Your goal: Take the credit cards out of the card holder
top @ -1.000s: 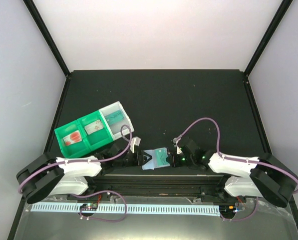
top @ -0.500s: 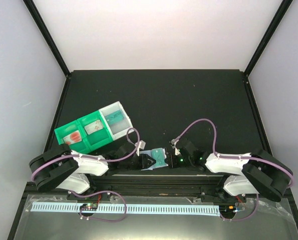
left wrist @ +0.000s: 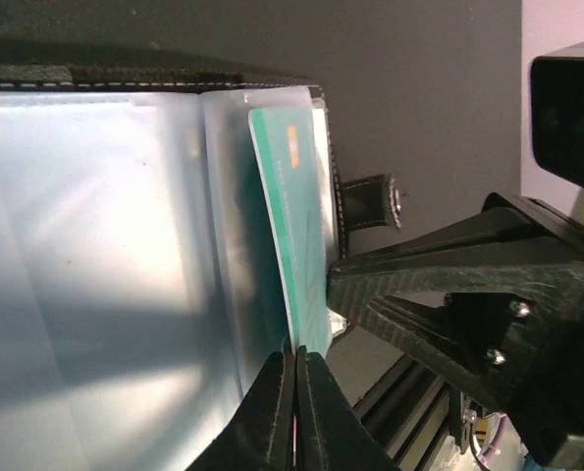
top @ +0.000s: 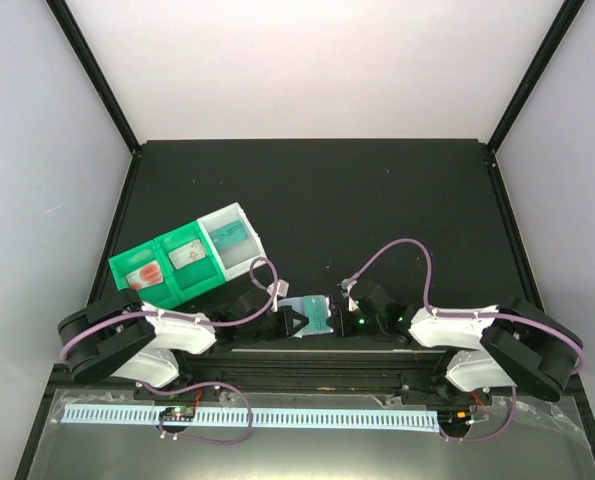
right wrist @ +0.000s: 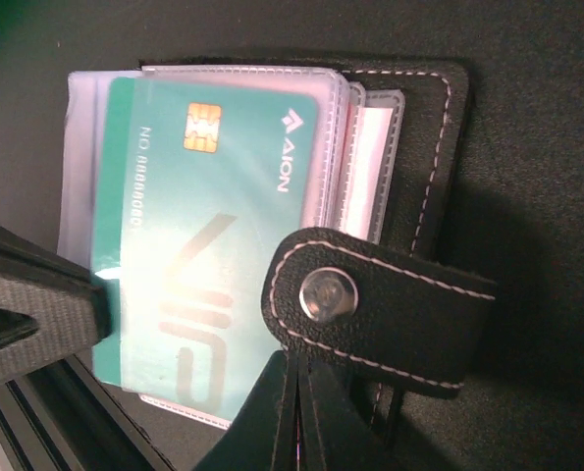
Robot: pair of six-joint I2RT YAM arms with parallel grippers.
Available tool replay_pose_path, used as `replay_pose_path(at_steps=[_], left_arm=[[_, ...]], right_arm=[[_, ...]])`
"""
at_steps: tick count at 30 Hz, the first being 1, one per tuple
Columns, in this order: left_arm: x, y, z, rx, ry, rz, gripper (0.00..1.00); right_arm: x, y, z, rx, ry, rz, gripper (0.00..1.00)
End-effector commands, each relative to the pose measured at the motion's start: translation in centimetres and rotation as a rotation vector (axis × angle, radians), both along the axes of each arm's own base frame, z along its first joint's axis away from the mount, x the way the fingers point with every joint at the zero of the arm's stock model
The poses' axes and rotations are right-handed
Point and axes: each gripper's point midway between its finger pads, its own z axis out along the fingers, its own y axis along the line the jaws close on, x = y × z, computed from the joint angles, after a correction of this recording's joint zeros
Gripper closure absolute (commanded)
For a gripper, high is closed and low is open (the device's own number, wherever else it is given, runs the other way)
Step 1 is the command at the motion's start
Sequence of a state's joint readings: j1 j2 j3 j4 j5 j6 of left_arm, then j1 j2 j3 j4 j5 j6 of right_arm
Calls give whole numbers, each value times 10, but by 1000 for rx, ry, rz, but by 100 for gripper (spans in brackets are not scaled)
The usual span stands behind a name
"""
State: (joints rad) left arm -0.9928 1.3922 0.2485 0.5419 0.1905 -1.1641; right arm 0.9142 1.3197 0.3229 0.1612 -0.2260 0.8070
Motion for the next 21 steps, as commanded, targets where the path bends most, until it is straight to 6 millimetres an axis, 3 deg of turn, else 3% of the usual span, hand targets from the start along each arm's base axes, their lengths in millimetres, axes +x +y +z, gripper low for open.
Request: replay_pose_path(at_steps=[1, 18, 21], left_arm=[[9, 2, 17, -36, -67, 49, 98], [9, 14, 10, 9, -75, 71, 98], [10, 17, 17, 0, -94, 82, 98]], right_arm=[[-18, -18, -28, -99, 70, 10, 99], [-17, -19, -29, -111, 71, 2, 99], [-17, -18, -29, -107, 74, 4, 99]])
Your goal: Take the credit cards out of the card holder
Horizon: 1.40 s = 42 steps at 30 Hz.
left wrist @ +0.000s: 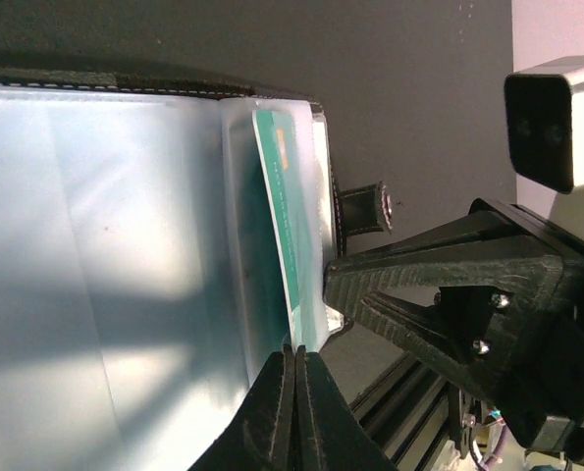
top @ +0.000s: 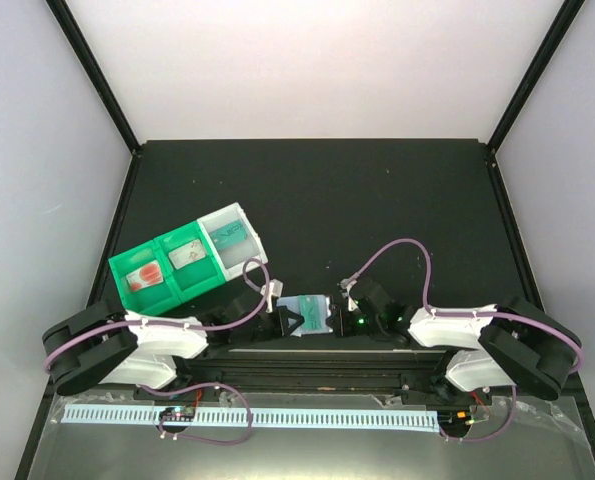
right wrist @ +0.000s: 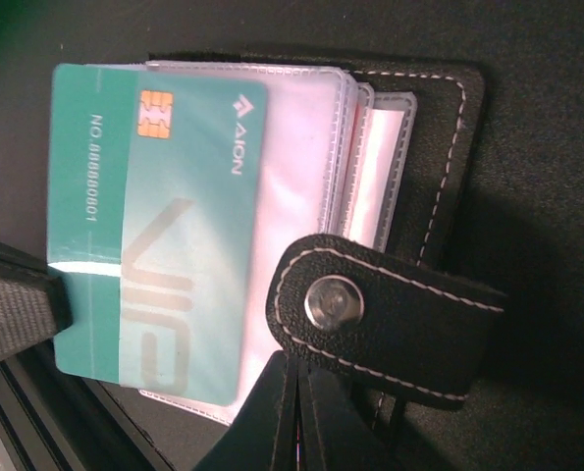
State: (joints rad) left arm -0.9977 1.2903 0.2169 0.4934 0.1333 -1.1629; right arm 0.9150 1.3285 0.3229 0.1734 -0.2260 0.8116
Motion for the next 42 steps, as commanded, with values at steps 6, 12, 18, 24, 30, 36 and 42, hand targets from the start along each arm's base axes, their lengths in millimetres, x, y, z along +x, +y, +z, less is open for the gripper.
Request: replay_pose_path(at_steps=[6, 12, 18, 24, 30, 36, 42], left_arm=[[9, 13, 9, 20, -66, 65, 98], [10, 22, 10, 31, -76, 90, 99], [10, 30, 14, 40, -93, 114, 98], [11, 40, 19, 43, -114, 144, 98], [11, 43, 34, -18, -141, 157, 98], [6, 34, 63, -126, -171, 119, 98], [-4, 26, 93, -232, -197, 57, 98]], right_arm=[[-18, -19, -30, -111, 76, 7, 99], [-16, -19, -25, -111, 63, -1, 99], [-14, -18, -20, -105, 54, 0, 99], [-11, -12, -4, -65, 36, 1, 96], [-12, -2, 22, 28, 5, 20, 93], [-17, 13, 74, 237, -36, 49, 91], [-17, 12, 122, 376, -95, 23, 78]])
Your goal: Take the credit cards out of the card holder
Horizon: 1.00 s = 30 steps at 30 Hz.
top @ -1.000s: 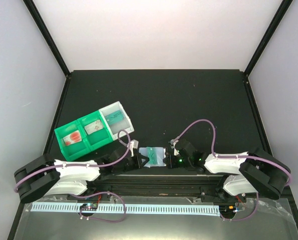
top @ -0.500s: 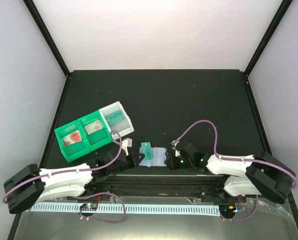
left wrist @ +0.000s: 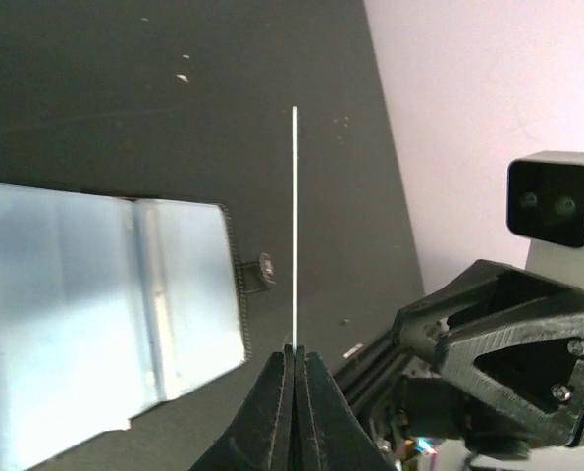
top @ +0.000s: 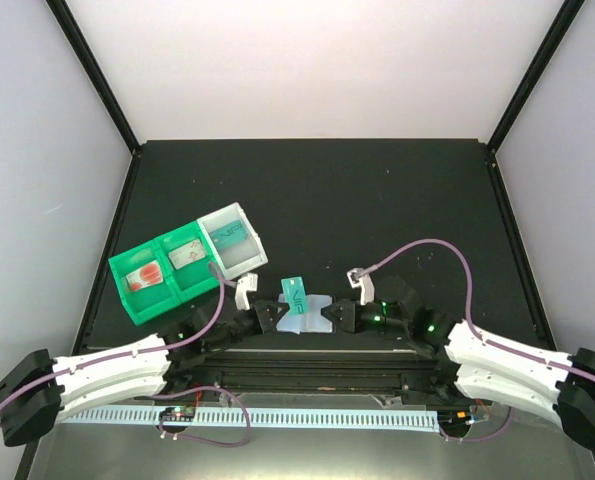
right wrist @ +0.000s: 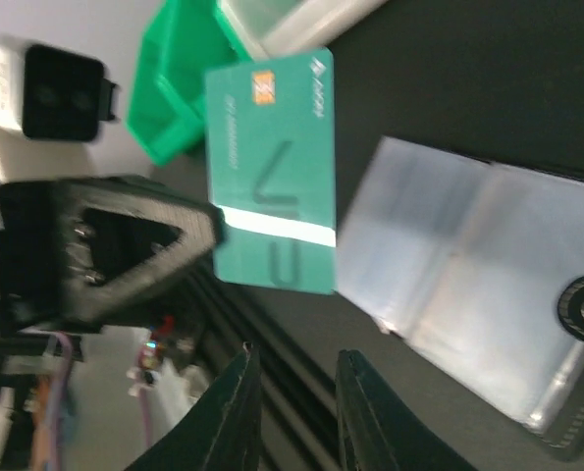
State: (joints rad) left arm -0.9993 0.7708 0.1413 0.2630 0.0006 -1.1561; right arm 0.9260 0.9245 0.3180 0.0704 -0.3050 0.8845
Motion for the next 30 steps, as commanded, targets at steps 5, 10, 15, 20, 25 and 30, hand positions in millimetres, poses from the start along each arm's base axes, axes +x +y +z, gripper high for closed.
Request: replay_pose_path(at_steps=[5, 10, 15, 20, 25, 30], left_arm=[[-16, -14, 55, -170, -83, -113, 98], [-23, -18, 77, -250, -117, -158, 98], [-30, -23, 84, -318, -114, -205, 98], [-34, -26, 88, -344, -116, -234, 99], [-36, -27, 87, -345, -117, -244, 99], [-42, -26, 83, -276, -130, -286, 79]], right_arm=[[-9, 6, 49, 202, 14, 6, 65], [-10, 12, 57, 246, 44, 16, 58], [-12, 17, 60, 281, 59, 34, 63], [-15, 20, 62, 301, 58, 61, 73], [-21, 20, 66, 332, 28, 103, 98], [-39, 16, 66, 304, -35, 217, 99]])
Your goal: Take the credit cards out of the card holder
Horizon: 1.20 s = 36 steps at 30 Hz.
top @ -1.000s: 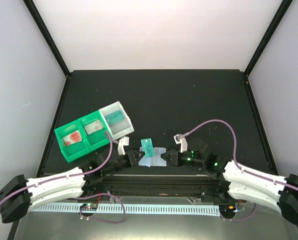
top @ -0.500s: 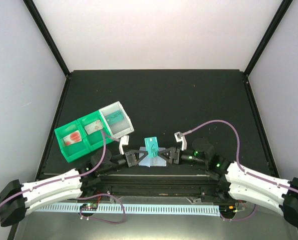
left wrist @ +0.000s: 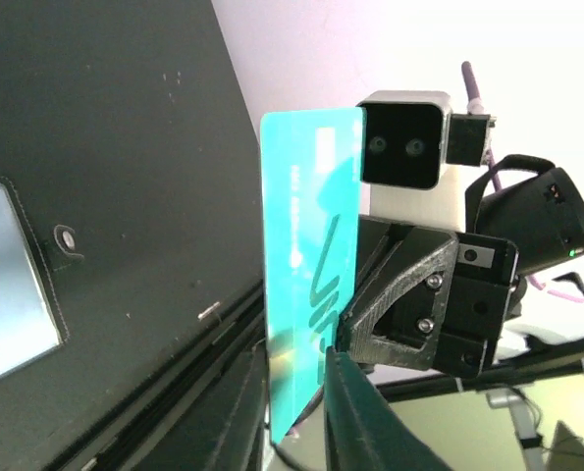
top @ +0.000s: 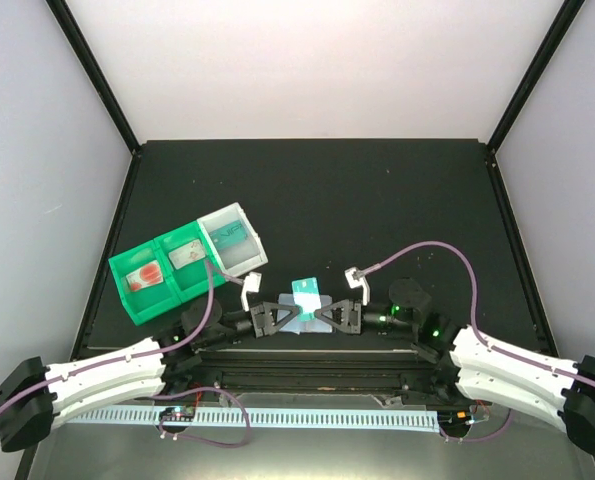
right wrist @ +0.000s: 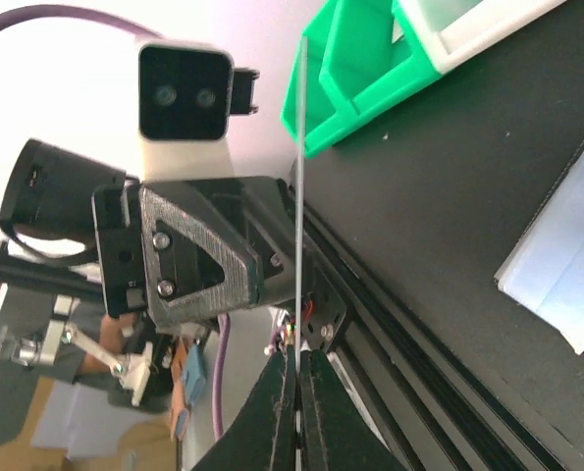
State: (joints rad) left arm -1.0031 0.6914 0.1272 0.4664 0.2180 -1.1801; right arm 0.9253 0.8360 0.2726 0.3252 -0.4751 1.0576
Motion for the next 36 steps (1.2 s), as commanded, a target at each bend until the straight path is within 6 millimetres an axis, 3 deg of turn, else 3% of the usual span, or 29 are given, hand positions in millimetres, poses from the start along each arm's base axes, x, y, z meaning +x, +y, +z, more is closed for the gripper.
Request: replay_pose_path(at_steps=[1, 5, 9, 13, 18, 33, 36], left_arm=[[-14, -2, 18, 7, -69, -81, 74], [-24, 5, 24, 67, -135, -117, 57], [-32, 15, 34, 120, -197, -143, 52], [-50, 19, 42, 155, -259, -238, 53], [-68, 16, 38, 172, -258, -363, 57], [-71, 6, 41, 149, -275, -414, 66], [-70, 6, 43, 139, -281, -410, 74]], right_arm=[[-25, -3, 3, -10, -106, 142, 99], [-43, -13, 5, -32, -178, 225, 99], [-64, -19, 14, -14, -226, 340, 99], [-79, -21, 19, 8, -238, 434, 99], [-88, -20, 25, 40, -248, 497, 99], [-96, -21, 28, 86, -236, 547, 99], [-97, -21, 26, 83, -233, 553, 99]])
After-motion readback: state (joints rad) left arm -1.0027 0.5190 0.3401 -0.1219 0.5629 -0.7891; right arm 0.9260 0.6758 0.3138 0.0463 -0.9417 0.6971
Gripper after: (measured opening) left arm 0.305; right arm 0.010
